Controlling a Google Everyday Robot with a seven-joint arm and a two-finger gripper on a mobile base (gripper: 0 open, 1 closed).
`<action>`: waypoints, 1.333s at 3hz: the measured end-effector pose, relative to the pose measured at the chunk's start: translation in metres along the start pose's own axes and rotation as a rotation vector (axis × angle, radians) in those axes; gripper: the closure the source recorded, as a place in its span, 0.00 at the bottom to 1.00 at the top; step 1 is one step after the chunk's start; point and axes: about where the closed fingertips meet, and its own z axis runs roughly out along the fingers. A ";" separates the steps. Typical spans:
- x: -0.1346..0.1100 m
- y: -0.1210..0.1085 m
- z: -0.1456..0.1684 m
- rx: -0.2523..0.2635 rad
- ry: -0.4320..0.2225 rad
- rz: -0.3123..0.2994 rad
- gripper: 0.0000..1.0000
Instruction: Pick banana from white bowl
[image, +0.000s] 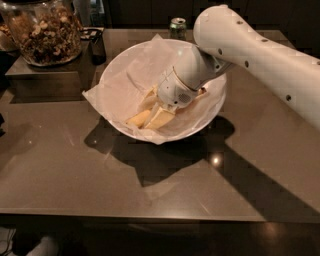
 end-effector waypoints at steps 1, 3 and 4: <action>-0.001 0.001 -0.002 0.003 0.009 -0.001 0.86; -0.019 -0.002 -0.040 0.069 0.093 -0.033 1.00; -0.042 -0.005 -0.079 0.130 0.096 -0.067 1.00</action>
Offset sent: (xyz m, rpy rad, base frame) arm -0.0022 -0.0154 0.0337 -0.1031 -0.1097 -0.0419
